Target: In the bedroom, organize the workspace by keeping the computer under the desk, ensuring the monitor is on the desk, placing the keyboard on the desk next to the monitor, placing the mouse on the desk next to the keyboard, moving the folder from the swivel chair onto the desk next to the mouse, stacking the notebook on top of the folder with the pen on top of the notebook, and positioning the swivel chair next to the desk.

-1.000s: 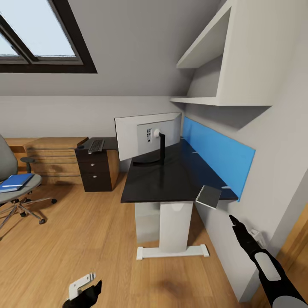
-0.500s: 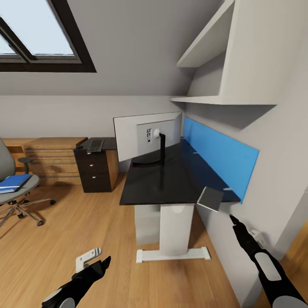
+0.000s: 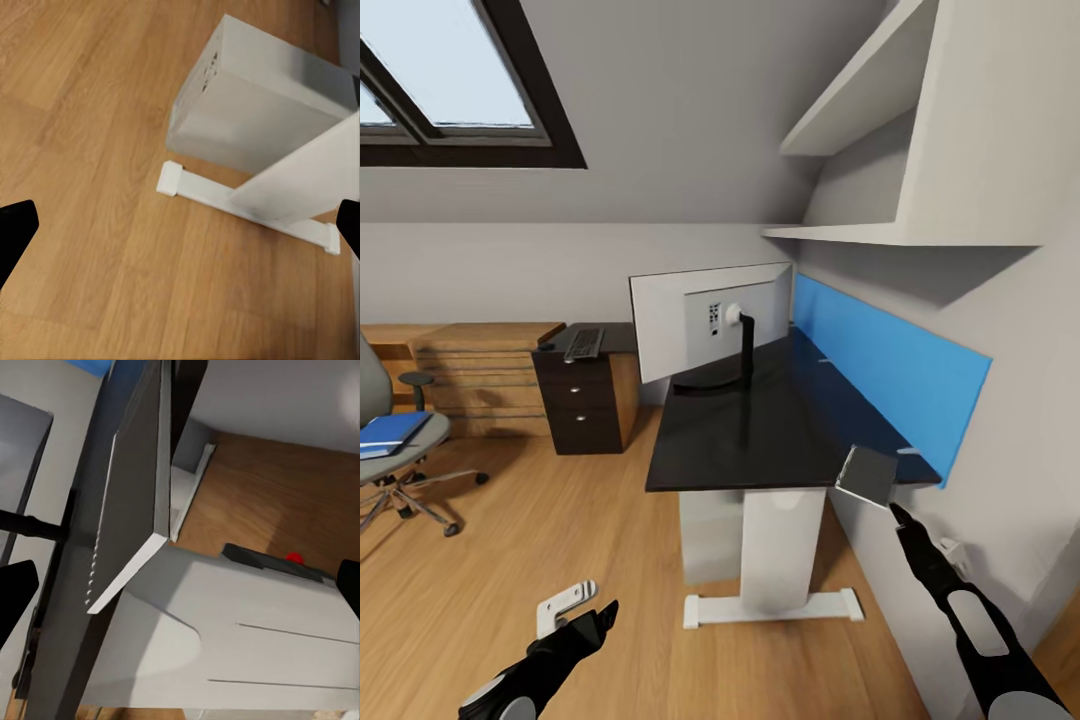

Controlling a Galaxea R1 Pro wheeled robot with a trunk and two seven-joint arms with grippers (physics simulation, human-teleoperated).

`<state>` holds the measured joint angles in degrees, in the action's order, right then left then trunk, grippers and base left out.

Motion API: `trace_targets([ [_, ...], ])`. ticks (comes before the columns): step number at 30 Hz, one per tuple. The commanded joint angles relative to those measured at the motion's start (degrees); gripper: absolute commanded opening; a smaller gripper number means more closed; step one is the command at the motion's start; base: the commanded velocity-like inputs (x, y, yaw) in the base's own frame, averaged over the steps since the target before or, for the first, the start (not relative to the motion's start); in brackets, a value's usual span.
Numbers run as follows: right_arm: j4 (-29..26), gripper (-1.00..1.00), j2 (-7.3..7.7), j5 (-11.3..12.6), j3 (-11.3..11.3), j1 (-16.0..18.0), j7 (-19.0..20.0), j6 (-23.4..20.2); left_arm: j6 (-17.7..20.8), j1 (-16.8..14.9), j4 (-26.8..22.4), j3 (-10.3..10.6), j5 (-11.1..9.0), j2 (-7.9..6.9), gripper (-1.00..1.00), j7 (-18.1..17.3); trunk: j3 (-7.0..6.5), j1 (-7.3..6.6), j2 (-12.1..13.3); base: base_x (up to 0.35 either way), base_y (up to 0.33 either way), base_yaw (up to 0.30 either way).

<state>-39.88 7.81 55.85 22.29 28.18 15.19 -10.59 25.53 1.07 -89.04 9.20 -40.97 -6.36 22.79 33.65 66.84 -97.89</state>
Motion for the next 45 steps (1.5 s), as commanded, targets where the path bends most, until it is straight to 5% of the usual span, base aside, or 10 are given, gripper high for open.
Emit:
trace_targets([
  [1,-0.02,1.00,-0.02,0.48,0.22,0.04,0.18,-0.48,-0.01,-0.02,0.04,0.15,-0.58,-0.05,1.00,0.53,0.05,0.02,-0.02,0.202,0.124,0.000],
  [38,-0.02,1.00,0.01,0.40,0.29,0.04,0.13,-0.35,-0.03,-0.02,1.24,0.30,-0.69,0.03,1.00,0.54,0.05,0.02,-0.02,0.086,0.008,0.000],
  [39,-0.02,-1.00,0.01,0.40,0.28,0.04,0.10,-0.46,-0.04,-0.02,1.24,0.30,-0.69,0.03,1.00,0.51,0.05,0.02,-0.02,0.000,0.000,0.000],
  [45,-0.02,-1.00,-0.02,0.40,0.16,0.04,0.10,-0.57,-0.04,-0.02,1.24,0.30,-0.69,0.03,1.00,0.42,0.05,0.02,-0.02,0.000,0.000,0.000],
])
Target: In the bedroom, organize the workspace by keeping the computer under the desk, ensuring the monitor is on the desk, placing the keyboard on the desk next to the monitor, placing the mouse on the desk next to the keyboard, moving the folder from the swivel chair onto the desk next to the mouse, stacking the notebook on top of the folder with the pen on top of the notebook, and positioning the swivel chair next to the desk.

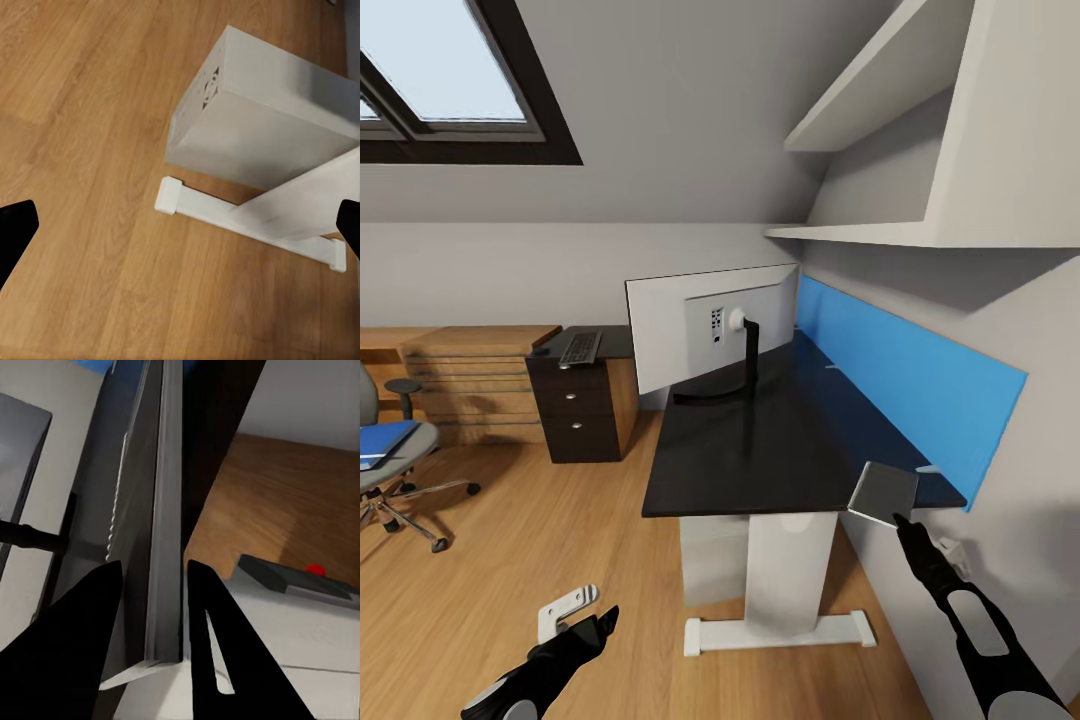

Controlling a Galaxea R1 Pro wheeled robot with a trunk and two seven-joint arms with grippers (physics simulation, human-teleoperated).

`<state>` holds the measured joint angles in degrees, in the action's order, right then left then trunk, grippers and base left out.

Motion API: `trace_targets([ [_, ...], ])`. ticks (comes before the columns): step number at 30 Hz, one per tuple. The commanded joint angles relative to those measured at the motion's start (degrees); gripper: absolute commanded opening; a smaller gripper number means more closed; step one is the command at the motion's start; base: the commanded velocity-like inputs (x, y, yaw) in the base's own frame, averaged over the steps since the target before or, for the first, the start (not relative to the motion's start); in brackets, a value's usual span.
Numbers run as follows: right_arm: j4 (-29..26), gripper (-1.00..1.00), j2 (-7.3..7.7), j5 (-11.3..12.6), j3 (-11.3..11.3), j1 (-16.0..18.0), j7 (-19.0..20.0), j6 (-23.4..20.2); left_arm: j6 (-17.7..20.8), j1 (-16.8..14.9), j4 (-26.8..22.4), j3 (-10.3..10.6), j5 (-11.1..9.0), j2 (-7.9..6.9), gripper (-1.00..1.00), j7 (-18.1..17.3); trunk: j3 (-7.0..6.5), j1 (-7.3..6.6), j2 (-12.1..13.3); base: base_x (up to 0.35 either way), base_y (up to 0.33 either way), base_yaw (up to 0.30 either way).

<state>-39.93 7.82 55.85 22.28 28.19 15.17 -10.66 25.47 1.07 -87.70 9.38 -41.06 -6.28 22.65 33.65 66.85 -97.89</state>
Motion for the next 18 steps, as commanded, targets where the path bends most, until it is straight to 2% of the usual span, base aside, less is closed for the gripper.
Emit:
trace_targets([
  [1,0.03,-1.00,-0.04,0.40,0.16,0.02,0.12,-0.50,0.02,-0.02,-0.10,0.11,-0.60,-0.05,1.00,0.56,0.05,0.00,-0.02,0.000,0.000,0.000],
  [10,0.03,-1.00,-0.08,0.40,0.13,0.02,0.14,-0.50,0.00,-0.02,-0.10,0.26,-0.60,-0.05,1.00,0.34,0.05,0.00,-0.02,0.000,0.000,0.000],
  [14,-0.41,-1.00,-0.33,0.40,0.19,0.02,0.20,-0.47,-0.01,-0.02,-0.10,0.28,-0.58,-0.05,1.00,0.55,-0.67,-0.88,1.58,0.000,0.000,0.000],
  [18,-7.11,-1.00,-3.49,0.26,0.28,-0.79,0.14,-0.63,0.02,-0.02,-0.10,0.40,-0.60,-0.05,1.00,0.64,-1.39,-1.76,3.18,0.000,0.000,0.000],
])
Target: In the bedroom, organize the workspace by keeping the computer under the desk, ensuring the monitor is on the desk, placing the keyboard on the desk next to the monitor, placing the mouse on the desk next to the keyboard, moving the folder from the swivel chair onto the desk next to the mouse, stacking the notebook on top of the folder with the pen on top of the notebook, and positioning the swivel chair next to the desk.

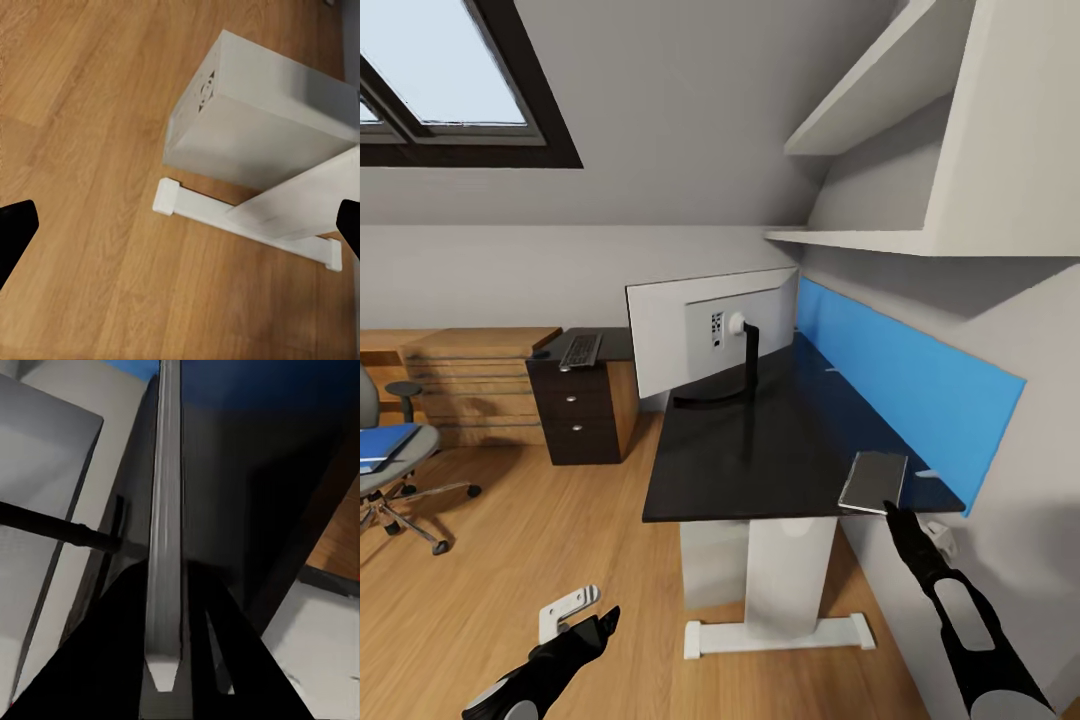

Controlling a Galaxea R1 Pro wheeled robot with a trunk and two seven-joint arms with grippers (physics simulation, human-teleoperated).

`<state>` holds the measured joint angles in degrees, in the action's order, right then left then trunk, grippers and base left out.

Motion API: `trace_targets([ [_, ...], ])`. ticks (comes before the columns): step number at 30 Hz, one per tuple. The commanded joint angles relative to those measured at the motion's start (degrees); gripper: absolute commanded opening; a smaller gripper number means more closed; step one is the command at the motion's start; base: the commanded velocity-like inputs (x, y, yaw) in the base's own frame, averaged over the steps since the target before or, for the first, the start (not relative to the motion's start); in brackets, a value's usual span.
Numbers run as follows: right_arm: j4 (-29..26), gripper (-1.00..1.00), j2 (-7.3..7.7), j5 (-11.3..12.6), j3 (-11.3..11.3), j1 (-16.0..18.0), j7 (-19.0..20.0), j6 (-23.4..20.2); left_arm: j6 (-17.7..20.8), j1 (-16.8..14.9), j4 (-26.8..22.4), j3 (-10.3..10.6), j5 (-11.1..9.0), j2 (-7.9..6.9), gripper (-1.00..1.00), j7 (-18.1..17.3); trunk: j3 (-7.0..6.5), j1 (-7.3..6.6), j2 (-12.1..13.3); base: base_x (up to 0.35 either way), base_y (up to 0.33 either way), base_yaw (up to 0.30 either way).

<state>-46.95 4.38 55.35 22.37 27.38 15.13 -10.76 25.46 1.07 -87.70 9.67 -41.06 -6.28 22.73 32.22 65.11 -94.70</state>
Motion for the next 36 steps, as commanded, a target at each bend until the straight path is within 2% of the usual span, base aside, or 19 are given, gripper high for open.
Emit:
trace_targets([
  [1,-0.56,-1.00,-0.21,0.75,0.17,-0.27,0.17,-0.54,0.02,-0.02,-0.10,0.13,-0.60,-0.05,1.00,0.56,-0.14,-0.23,0.39,0.000,0.000,0.000],
  [5,-3.01,-1.00,-1.54,0.61,0.06,-1.74,0.16,-0.57,0.03,-0.02,-0.10,0.21,-0.60,-0.05,1.00,0.56,-0.86,-1.11,1.99,0.000,0.000,0.000],
  [18,-3.52,-1.00,-2.03,0.54,0.04,-1.98,0.16,-0.54,0.03,-0.02,-0.10,0.26,-0.60,-0.03,1.00,0.56,-3.19,-3.96,7.21,0.000,0.000,0.000],
  [22,-4.22,-1.00,-2.33,0.54,0.04,-2.02,0.09,-0.48,0.03,-0.02,0.58,0.46,-0.61,0.00,1.00,0.53,-3.19,-3.96,7.21,0.000,0.000,0.000],
  [27,-7.03,-1.00,-4.77,0.32,0.04,-2.76,-0.06,-0.42,-0.92,-0.02,1.93,1.49,-0.24,-0.05,1.00,0.56,-3.19,-3.96,7.21,0.000,0.000,0.000],
  [29,-8.81,-1.00,-5.97,0.17,0.04,-3.84,-0.29,-0.35,-3.22,-0.02,2.30,2.19,0.00,-0.05,1.00,0.56,-3.20,-3.96,7.21,0.000,0.000,0.011],
  [36,-10.09,-1.00,-7.94,-0.64,0.04,-4.81,-1.23,-0.33,-5.67,-0.02,3.32,3.80,0.42,-0.05,1.00,0.65,-3.54,-3.96,7.21,-0.112,0.110,0.130],
])
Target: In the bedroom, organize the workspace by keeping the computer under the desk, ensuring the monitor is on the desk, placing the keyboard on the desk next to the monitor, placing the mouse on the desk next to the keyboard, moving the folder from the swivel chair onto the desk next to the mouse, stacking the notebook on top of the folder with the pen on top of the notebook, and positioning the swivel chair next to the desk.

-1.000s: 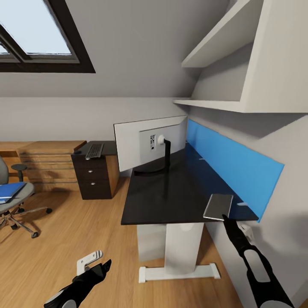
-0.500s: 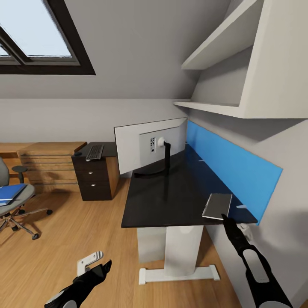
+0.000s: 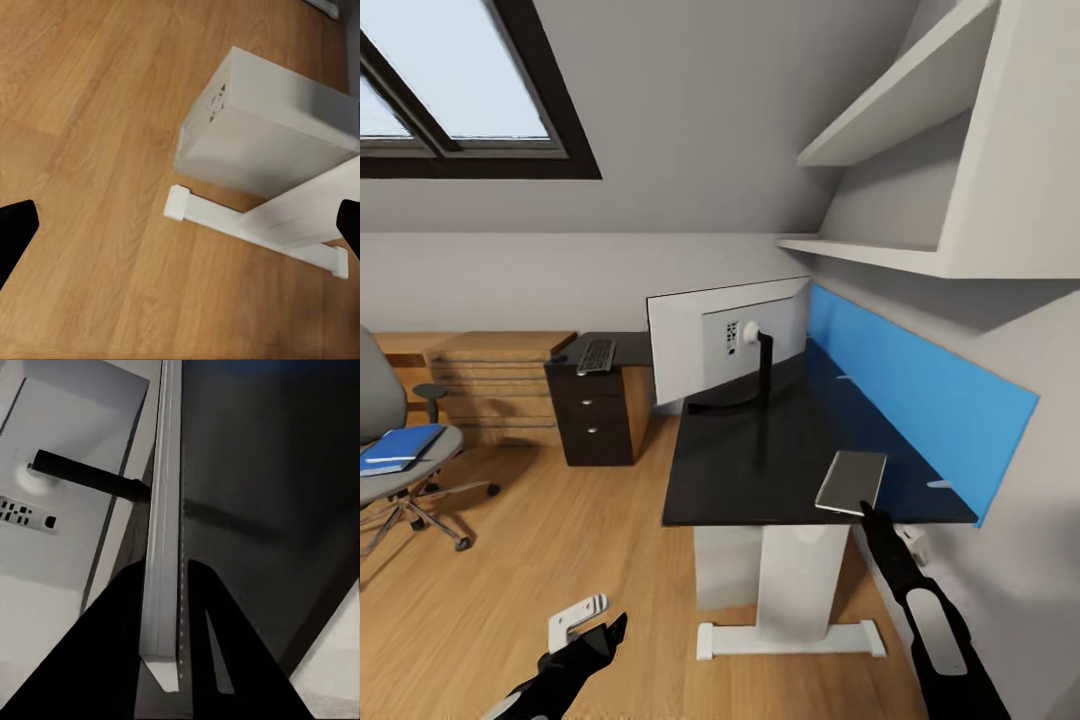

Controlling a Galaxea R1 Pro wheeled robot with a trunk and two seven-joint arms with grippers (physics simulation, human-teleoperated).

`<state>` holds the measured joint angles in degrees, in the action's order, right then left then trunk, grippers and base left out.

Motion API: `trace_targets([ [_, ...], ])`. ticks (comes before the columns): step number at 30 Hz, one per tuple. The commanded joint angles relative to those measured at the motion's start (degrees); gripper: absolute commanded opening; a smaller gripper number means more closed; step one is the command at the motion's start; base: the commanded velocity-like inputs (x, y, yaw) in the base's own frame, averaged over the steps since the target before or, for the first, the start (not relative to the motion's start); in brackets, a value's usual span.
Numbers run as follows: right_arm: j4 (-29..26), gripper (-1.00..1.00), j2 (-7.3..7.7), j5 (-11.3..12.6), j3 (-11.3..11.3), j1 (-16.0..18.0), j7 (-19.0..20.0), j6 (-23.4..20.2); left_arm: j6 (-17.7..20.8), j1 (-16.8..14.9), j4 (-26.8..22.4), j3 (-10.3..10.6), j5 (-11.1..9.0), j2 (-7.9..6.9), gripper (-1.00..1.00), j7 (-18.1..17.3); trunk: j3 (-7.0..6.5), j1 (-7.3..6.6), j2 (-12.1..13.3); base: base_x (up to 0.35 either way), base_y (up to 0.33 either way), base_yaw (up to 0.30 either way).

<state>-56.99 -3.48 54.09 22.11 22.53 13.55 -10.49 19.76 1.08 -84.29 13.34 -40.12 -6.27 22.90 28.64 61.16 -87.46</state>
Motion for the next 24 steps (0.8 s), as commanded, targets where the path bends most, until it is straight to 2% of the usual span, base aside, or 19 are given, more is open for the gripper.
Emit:
trace_targets([
  [1,-0.08,-1.00,-0.29,0.27,0.30,0.02,0.31,-0.59,-0.04,-0.02,-0.06,0.18,-0.45,-0.06,1.00,0.48,-0.02,-0.02,-0.03,-0.176,0.243,0.181],
  [5,0.02,-1.00,-0.58,-0.72,0.27,-0.01,0.29,-0.59,-0.16,-0.02,-0.02,0.25,-0.33,-0.06,1.00,0.48,-0.28,-0.02,-0.03,-0.103,0.280,0.186],
  [10,0.19,-1.00,-2.33,-1.89,-0.36,-0.15,0.33,-0.58,-0.23,-0.02,0.00,0.28,-0.24,-0.06,1.00,0.48,-0.50,-0.02,-0.03,0.061,0.317,0.147],
  [13,0.16,-1.00,-3.06,-4.47,-1.47,-0.77,0.57,-0.64,-0.24,-0.02,0.00,0.28,-0.23,-0.06,1.00,0.48,-0.53,-0.02,-0.03,0.157,0.314,0.035],
  [15,0.15,-1.00,-3.16,-4.99,-1.98,-0.85,0.62,-0.65,-0.24,-0.02,0.00,0.28,-0.23,-0.06,1.00,0.48,-0.54,-0.02,-0.03,0.188,0.306,0.013],
  [18,0.26,-1.00,-3.25,-5.74,-4.41,-1.02,0.74,-0.70,-0.25,-0.02,0.00,0.28,-0.23,-0.06,1.00,0.48,-0.54,-0.02,-0.03,0.204,0.302,0.005],
  [19,0.36,-1.00,-3.34,-5.93,-7.05,-1.58,0.76,-0.60,-0.25,-0.02,0.00,0.29,-0.23,-0.06,1.00,0.48,-0.54,-0.02,-0.03,0.212,0.300,0.001],
  [20,0.37,-1.00,-3.36,-5.97,-7.88,-1.97,0.77,-0.55,-0.25,-0.02,0.00,0.32,-0.23,-0.06,1.00,0.48,-0.54,-0.02,-0.03,0.213,0.299,0.001],
  [24,0.39,-1.00,-3.37,-6.00,-8.59,-2.34,0.75,-0.51,-0.25,-0.02,0.00,0.36,-0.23,-0.06,1.00,0.51,-0.54,-0.02,-0.03,0.214,0.299,0.000],
])
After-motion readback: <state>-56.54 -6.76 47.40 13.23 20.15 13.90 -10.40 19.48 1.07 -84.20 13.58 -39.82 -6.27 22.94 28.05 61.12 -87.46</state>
